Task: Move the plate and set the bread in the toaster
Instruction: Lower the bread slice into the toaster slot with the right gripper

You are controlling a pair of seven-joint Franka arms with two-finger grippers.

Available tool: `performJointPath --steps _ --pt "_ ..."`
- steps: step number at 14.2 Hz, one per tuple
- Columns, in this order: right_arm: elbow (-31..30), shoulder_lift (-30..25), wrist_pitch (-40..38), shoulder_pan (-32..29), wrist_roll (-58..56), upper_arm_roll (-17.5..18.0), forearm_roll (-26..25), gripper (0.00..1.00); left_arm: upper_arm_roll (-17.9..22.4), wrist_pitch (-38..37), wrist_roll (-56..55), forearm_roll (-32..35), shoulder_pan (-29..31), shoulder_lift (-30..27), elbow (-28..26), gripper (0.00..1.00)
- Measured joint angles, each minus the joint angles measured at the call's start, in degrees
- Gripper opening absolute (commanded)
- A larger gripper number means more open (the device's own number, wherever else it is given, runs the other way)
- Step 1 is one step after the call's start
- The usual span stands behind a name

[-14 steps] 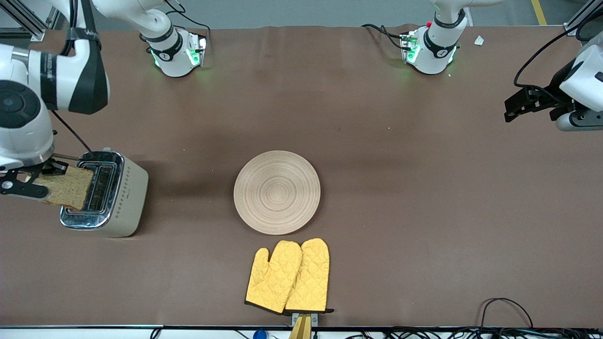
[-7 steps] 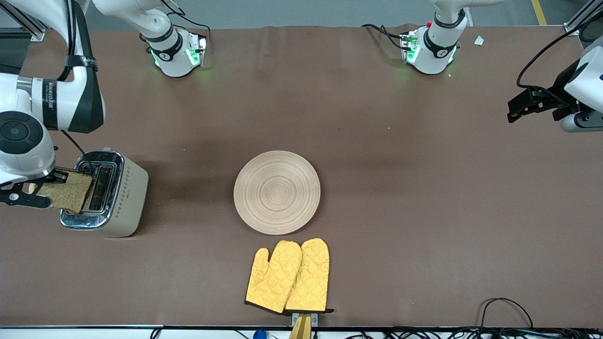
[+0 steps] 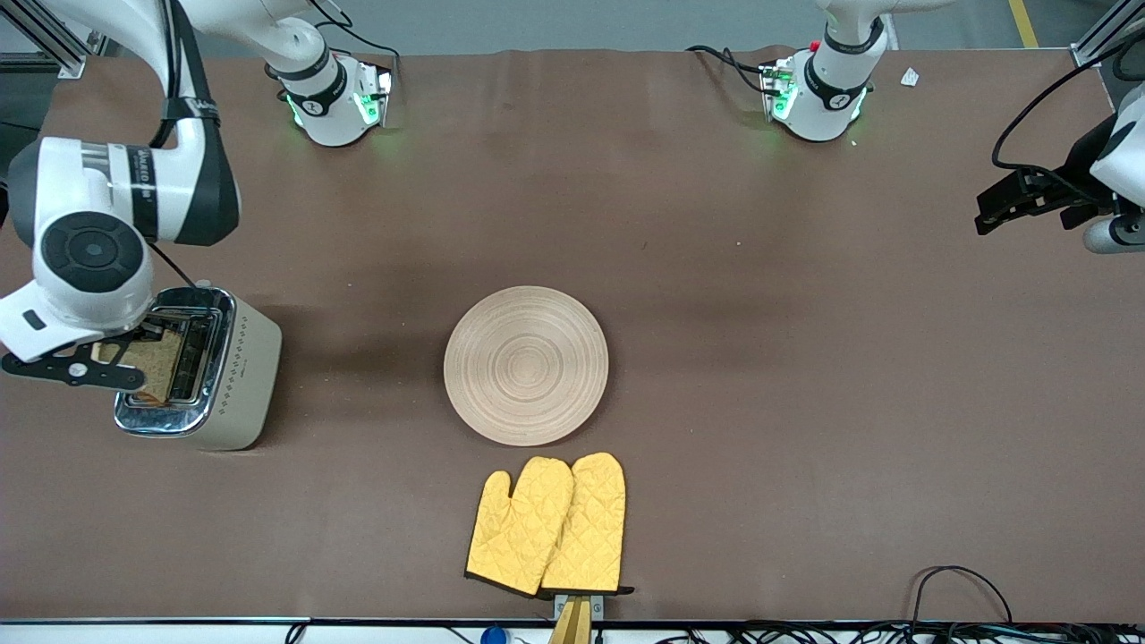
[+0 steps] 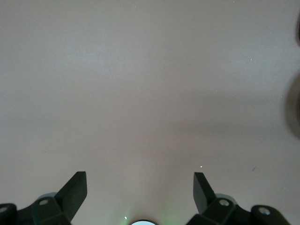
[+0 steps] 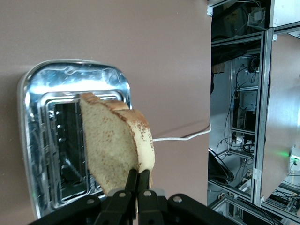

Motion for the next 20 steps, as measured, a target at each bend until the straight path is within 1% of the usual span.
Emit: performJointPath --steps 7,11,14,20 --pt "-0.66 0.45 -1.51 2.52 5.27 0.31 -0.3 0.0 0.01 -0.01 0.0 0.0 0.15 0.0 0.0 1.0" --pt "-1.99 1.77 -2.01 5.51 10.79 0.6 -0.34 0.0 0.01 -0.01 0.0 0.0 0.3 -0.01 0.0 1.0" --pt "-2.52 2.24 -2.88 7.18 12.6 0.69 -0.34 0.0 0.01 -0.01 0.0 0.0 0.3 -0.01 0.0 1.0" --pt "-2.64 2.64 -3.07 7.91 14.56 0.72 -0.34 0.0 0.01 -0.01 0.0 0.0 0.31 -0.02 0.0 1.0"
